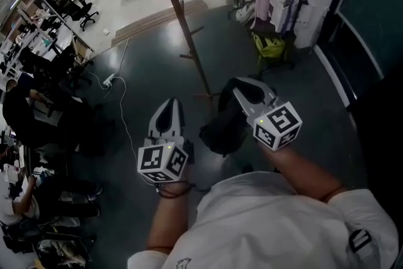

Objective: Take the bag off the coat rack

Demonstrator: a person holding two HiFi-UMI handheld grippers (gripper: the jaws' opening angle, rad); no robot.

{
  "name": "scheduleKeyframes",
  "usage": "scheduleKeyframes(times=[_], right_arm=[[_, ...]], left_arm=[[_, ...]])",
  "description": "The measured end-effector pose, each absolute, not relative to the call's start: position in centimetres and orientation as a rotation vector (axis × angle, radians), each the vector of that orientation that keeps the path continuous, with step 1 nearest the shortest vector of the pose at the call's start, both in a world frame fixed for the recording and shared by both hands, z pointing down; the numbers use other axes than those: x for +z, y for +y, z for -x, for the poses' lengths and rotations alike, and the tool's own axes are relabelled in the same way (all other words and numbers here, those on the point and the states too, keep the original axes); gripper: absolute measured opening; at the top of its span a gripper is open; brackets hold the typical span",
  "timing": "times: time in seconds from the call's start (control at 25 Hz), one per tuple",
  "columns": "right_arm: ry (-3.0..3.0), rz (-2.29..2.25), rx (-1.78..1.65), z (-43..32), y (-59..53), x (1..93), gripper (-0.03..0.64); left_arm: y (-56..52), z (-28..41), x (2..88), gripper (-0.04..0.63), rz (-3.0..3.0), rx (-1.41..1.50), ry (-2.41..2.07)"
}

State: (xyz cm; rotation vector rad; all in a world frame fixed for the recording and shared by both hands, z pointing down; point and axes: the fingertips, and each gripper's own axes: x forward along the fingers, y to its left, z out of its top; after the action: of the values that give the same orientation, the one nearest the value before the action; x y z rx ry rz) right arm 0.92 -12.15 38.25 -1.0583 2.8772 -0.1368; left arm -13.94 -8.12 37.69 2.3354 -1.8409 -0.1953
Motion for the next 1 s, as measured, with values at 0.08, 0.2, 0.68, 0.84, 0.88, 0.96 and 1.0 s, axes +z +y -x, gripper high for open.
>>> scheduleKeyframes(times=[0.08,0.2,0.68,0.84,0.88,0.96,1.0], right_arm=[[2.865,1.090,-0.153,-0.5,-11.5,38.4,0.025],[2.849,1.133,-0.173,0.3,-10.2,38.6,0.025],[2.811,1.202,-0.173,4.3,-4.9,38.3,0.025],[2.813,1.210,-0.151,5.7,-3.2,38.1,0.023],[2.811,1.214,-0.149,5.9,-2.9,38.1,0.023],[2.810,1.222,-0.147,6.3,-2.3,38.1,0.023],[2.811,1.225,-0.145,6.6,-1.9,38.1,0.023]], left_arm=[[-7.4,14.3,37.8,0.006,-2.345,-0.195,-1.811],[-6.1,15.0,37.1,0.006,-2.376,-0.188,-1.776],[-2.7,17.8,37.3,0.006,-2.451,-0.152,-1.668],[-1.6,18.8,37.4,0.006,-2.465,-0.159,-1.636],[-1.3,18.9,37.4,0.006,-2.470,-0.162,-1.627],[-0.7,19.2,37.4,0.006,-2.477,-0.165,-1.612],[-0.4,19.4,37.4,0.006,-2.480,-0.166,-1.606]])
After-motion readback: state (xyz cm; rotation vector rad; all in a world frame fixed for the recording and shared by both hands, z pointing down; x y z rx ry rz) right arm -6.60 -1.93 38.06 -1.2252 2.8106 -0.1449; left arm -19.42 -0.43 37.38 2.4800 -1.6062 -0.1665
